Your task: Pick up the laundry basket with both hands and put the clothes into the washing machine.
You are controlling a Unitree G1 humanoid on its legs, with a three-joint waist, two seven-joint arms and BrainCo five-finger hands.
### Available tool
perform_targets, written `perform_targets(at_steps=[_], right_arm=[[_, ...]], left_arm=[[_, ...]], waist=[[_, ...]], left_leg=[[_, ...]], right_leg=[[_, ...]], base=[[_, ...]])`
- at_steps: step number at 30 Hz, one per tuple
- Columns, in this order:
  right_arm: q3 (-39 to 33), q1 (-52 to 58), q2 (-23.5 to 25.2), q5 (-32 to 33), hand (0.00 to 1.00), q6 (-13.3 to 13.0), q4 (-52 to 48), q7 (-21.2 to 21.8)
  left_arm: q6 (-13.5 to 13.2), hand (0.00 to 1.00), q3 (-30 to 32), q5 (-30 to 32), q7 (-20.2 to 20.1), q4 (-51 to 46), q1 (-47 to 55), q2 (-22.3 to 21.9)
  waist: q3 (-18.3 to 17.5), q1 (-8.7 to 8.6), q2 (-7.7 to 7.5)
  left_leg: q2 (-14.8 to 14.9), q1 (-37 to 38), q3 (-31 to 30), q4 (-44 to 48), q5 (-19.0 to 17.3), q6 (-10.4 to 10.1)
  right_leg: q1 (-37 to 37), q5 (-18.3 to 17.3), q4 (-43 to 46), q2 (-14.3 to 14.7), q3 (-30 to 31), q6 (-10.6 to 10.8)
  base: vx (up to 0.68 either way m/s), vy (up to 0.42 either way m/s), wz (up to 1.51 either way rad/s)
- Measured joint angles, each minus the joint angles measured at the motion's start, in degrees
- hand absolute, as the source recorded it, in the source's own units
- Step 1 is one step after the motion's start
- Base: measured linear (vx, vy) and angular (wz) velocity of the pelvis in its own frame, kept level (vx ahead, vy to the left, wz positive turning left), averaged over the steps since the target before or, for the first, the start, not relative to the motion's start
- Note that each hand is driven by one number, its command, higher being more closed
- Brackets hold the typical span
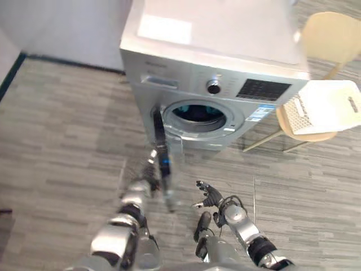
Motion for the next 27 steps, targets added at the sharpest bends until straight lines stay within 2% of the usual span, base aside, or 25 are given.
perform_targets(at_steps=[1,2,3,6,8,12,16,20,22,24,27], right_arm=[[-2.98,-0.57,0.33,-0.24,0.0,-0.24,3.26,-3.52],[-4.51,-1.5,-0.23,-0.29,0.0,-0.34,3.8,-4.29],[-4.6,-3.03,-2.1,-0.7,0.0,-0.3,4.5,-4.39],[-3.63,-2.96,-6.5,-2.83,0.0,0.11,9.62,-2.11],[-2.47,-1.4,-6.41,-4.33,0.0,1.28,13.38,-0.67],[-0.95,2.26,-4.45,-6.44,0.0,2.4,16.11,0.41],[-1.42,2.16,-5.32,-6.5,0.0,2.3,16.02,-0.46],[-1.44,3.06,-5.1,-6.15,0.0,2.28,14.9,-1.23],[-1.44,2.93,-4.81,-6.0,0.0,2.11,13.61,-1.23],[-1.44,2.8,-4.82,-4.73,0.0,1.97,12.17,-1.44],[-1.35,2.8,-4.76,-3.42,0.0,1.17,9.49,-2.04]], left_arm=[[-0.19,0.0,-6.72,-0.89,-0.78,-0.97,0.0,-0.61],[-0.18,0.0,-9.28,-1.07,-1.02,-1.63,-0.01,-0.59],[-0.13,0.0,-12.22,-1.76,-0.92,-2.55,-0.06,-0.86],[-1.49,0.0,-19.81,-2.73,-1.78,-4.64,-0.16,-3.69],[-1.96,0.0,-22.3,-5.61,-2.64,-4.89,-1.01,-5.32],[-2.56,0.0,-27.8,-10.32,-2.88,-5.21,-1.86,-5.95],[-3.13,0.0,-30.62,-10.56,-2.9,-6.01,-1.71,-6.18],[-3.85,0.0,-30.24,-10.08,-4.09,-6.25,-0.53,-5.38],[-3.88,0.0,-28.92,-9.75,-4.24,-6.3,0.59,-4.13],[-3.99,0.0,-25.85,-6.85,-4.34,-6.66,2.66,-2.9],[-4.03,0.0,-21.14,-4.71,-5.42,-7.23,7.78,0.7]], waist=[[-0.74,-0.97,1.07],[-1.12,-1.57,1.67],[-1.59,-2.35,2.45],[-3.7,-2.79,5.3],[-4.06,-3.27,5.94],[-4.06,-5.89,5.95],[-4.03,-7.29,6.06],[-3.98,-7.18,6.15],[-3.86,-7.16,6.44],[-3.77,-7.13,6.9],[-3.74,-7.04,7.23]], left_leg=[[-0.69,1.69,0.86,-0.97,-0.05,0.08],[-1.0,2.45,1.22,-1.26,-0.22,0.21],[-1.48,3.72,1.99,-1.78,-0.39,0.23],[-2.24,5.89,3.12,-2.73,-1.17,0.04],[-2.39,5.89,3.62,-2.86,-1.19,0.01],[-2.48,5.9,7.06,-2.83,-1.69,-0.21],[-2.32,5.79,7.66,-2.54,-2.55,-0.74],[-1.1,4.9,6.79,-0.55,-3.3,-1.03],[-0.55,4.14,6.1,0.71,-3.74,-1.15],[-0.23,3.19,5.17,1.63,-3.92,-1.13],[0.25,1.8,3.42,2.53,-3.93,-1.13]], right_leg=[[0.77,0.36,-0.36,-0.2,0.96,0.4],[1.11,0.53,-0.45,-0.38,1.41,0.6],[1.78,0.77,-0.83,-0.62,2.29,0.83],[2.72,0.99,-1.55,-0.75,3.92,1.0],[2.62,1.34,-2.36,-0.68,4.47,1.12],[0.75,3.46,-4.31,0.07,8.4,0.79],[-0.91,4.79,-5.51,0.87,10.94,0.54],[-0.14,5.16,-6.42,1.4,10.12,0.46],[0.0,5.15,-6.43,1.54,9.63,0.44],[0.0,5.14,-6.46,1.5,8.71,0.43],[0.1,5.12,-6.48,1.56,7.18,0.4]], base=[[0.02,0.059,-0.35],[0.01,0.065,-0.33],[0.0,0.058,-0.32],[0.02,0.048,-0.26],[0.03,-0.002,-0.17],[0.03,-0.013,-0.46],[0.03,-0.033,-0.45],[0.01,-0.037,0.06],[0.0,-0.04,0.15],[0.0,-0.021,0.2],[-0.01,-0.015,0.23]])
